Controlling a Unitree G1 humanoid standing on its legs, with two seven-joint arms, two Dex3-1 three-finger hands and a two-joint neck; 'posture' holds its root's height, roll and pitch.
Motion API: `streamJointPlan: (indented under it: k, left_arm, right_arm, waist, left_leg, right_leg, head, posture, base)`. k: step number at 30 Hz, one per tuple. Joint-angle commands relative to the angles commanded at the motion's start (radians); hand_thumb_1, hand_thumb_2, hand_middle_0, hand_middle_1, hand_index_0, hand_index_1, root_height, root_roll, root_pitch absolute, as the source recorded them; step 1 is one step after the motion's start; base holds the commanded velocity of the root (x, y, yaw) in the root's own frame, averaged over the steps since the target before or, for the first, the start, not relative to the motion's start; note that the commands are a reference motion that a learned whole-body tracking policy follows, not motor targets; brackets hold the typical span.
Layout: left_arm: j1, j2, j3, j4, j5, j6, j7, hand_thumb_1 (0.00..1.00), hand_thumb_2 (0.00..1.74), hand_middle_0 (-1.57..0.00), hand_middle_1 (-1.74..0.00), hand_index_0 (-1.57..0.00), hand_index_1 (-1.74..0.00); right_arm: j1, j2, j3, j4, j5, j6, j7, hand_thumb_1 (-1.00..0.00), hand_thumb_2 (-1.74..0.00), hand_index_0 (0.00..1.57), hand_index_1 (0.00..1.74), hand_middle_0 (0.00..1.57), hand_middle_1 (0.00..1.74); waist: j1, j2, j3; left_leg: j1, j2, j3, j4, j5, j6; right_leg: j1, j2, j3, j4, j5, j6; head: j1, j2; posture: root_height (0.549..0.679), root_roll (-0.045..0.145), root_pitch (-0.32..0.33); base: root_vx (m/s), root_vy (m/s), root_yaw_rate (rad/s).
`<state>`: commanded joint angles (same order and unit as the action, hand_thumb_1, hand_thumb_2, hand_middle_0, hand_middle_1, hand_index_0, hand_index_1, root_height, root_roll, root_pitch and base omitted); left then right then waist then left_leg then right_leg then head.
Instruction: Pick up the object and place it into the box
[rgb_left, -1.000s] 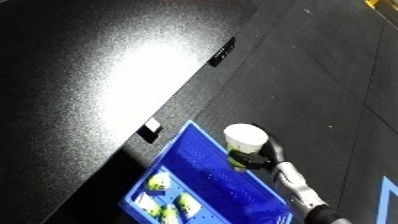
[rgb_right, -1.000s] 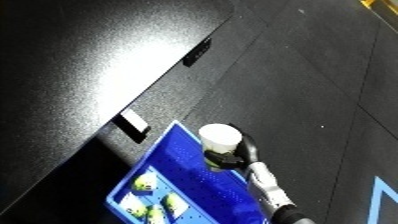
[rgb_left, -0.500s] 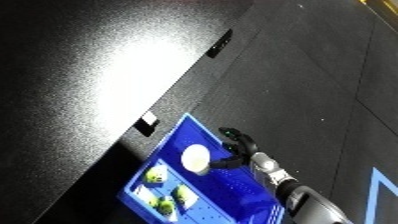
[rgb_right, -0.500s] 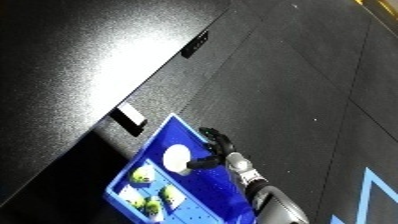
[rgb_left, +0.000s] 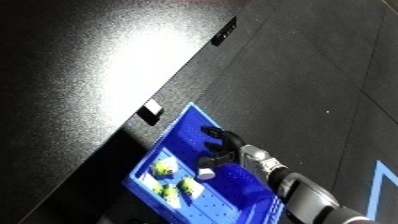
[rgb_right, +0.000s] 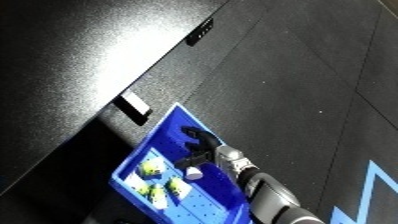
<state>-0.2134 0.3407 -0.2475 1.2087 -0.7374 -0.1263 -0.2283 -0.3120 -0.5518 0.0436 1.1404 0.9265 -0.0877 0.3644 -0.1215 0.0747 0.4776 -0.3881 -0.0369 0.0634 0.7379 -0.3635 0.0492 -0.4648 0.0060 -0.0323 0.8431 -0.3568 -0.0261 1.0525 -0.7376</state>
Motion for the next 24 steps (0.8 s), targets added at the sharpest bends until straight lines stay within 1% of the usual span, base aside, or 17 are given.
streamJointPlan:
  k: [2,3,5,8,12,15,19,22,24]
  left_arm:
    - [-0.004,0.003,-0.001,0.004,0.008,0.002,-0.003,0.0,0.0,0.0,0.0,0.0,0.0]
    - [-0.007,0.003,-0.003,0.005,0.01,0.003,-0.004,0.0,0.0,0.0,0.0,0.0,0.0]
    - [-0.013,0.003,-0.008,0.006,0.012,0.008,-0.005,0.0,0.0,0.0,0.0,0.0,0.0]
    - [-0.025,0.0,-0.014,0.004,0.021,0.015,-0.003,0.0,0.0,0.0,0.0,0.0,0.0]
    - [-0.042,-0.001,-0.018,0.0,0.041,0.015,0.002,0.0,0.0,0.0,0.0,0.0,0.0]
    - [-0.052,0.001,-0.018,-0.001,0.057,0.016,0.005,0.0,0.0,0.0,0.0,0.0,0.0]
    - [-0.058,0.01,-0.009,-0.003,0.091,0.022,0.001,0.0,0.0,0.0,0.0,0.0,0.0]
    - [-0.063,0.017,-0.002,-0.004,0.115,0.029,-0.003,0.0,0.0,0.0,0.0,0.0,0.0]
    - [-0.069,0.022,-0.001,-0.003,0.125,0.031,-0.007,0.0,0.0,0.0,0.0,0.0,0.0]
  right_arm:
    - [-0.009,0.005,0.007,-0.018,0.024,0.028,0.039,0.0,0.0,0.0,0.0,0.0,0.0]
    - [-0.01,0.009,0.013,-0.027,0.018,0.034,0.043,0.0,0.0,0.0,0.0,0.0,0.0]
    - [-0.009,0.021,0.027,-0.046,-0.017,0.037,0.026,0.0,0.0,0.0,0.0,0.0,0.0]
    - [-0.011,0.037,0.057,-0.062,-0.105,0.033,-0.012,0.0,0.0,0.0,0.0,0.0,0.0]
    - [-0.022,0.054,0.109,-0.06,-0.226,0.032,-0.052,0.0,0.0,0.0,0.0,0.0,0.0]
    - [-0.037,0.063,0.145,-0.065,-0.292,0.036,-0.066,0.0,0.0,0.0,0.0,0.0,0.0]
    - [-0.053,0.073,0.183,-0.077,-0.343,0.054,-0.073,0.0,0.0,0.0,0.0,0.0,0.0]
    - [-0.056,0.083,0.202,-0.08,-0.366,0.063,-0.085,0.0,0.0,0.0,0.0,0.0,0.0]
    - [-0.059,0.092,0.211,-0.074,-0.371,0.066,-0.092,0.0,0.0,0.0,0.0,0.0,0.0]
  waist:
    - [0.008,-0.002,-0.001]
    - [0.012,-0.003,-0.002]
    - [0.019,-0.005,-0.002]
    - [0.034,-0.008,-0.002]
    - [0.057,-0.012,-0.002]
    - [0.07,-0.018,0.001]
    - [0.089,-0.026,0.005]
    - [0.1,-0.032,0.007]
    - [0.108,-0.034,0.008]
  left_leg:
    - [-0.006,-0.001,-0.004,0.003,0.003,-0.0042]
    - [-0.009,-0.001,-0.007,0.004,0.004,-0.0064]
    - [-0.01,-0.001,-0.013,0.005,0.007,-0.0102]
    - [-0.009,-0.005,-0.023,-0.002,0.015,-0.0144]
    - [-0.01,-0.012,-0.041,-0.019,0.032,-0.0165]
    - [-0.014,-0.015,-0.051,-0.026,0.044,-0.0175]
    - [-0.021,-0.013,-0.061,-0.018,0.054,-0.0194]
    - [-0.021,-0.009,-0.066,-0.018,0.064,-0.02]
    - [-0.023,-0.006,-0.069,-0.021,0.073,-0.0216]
  right_leg:
    - [-0.002,-0.0061,-0.006,0.006,-0.004,-0.0008]
    - [-0.002,-0.0099,-0.009,0.009,-0.006,-0.0011]
    - [0.002,-0.0186,-0.015,0.014,-0.01,-0.0019]
    - [0.011,-0.0315,-0.023,0.01,-0.012,-0.0028]
    - [0.016,-0.0438,-0.035,-0.005,-0.007,-0.0025]
    - [0.017,-0.0528,-0.047,-0.007,-0.006,-0.002]
    - [0.023,-0.0663,-0.067,0.0,-0.007,0.0004]
    - [0.027,-0.0761,-0.08,0.004,-0.007,0.004]
    - [0.028,-0.0821,-0.088,0.005,-0.005,0.0073]
  head:
    - [-0.054,-0.023]
    - [-0.114,-0.036]
    - [-0.21,-0.052]
    - [-0.364,-0.054]
    - [-0.575,-0.017]
    - [-0.705,0.002]
    - [-0.855,0.041]
    - [-0.957,0.069]
    - [-1.029,0.09]
  posture:
    - [0.627,0.053,0.003]
    - [0.627,0.054,0.002]
    - [0.626,0.057,-0.003]
    - [0.627,0.06,-0.008]
    - [0.629,0.061,-0.007]
    - [0.629,0.061,-0.006]
    - [0.629,0.058,-0.013]
    - [0.629,0.056,-0.017]
    - [0.629,0.054,-0.019]
  base:
    - [-0.019,-0.042,0.113]
    - [-0.017,-0.057,0.144]
    - [-0.007,-0.059,0.158]
    - [-0.011,-0.077,0.188]
    - [-0.028,-0.087,0.145]
    - [-0.031,-0.07,0.105]
    - [-0.014,-0.08,0.151]
    - [-0.001,-0.07,0.142]
    - [0.003,-0.059,0.141]
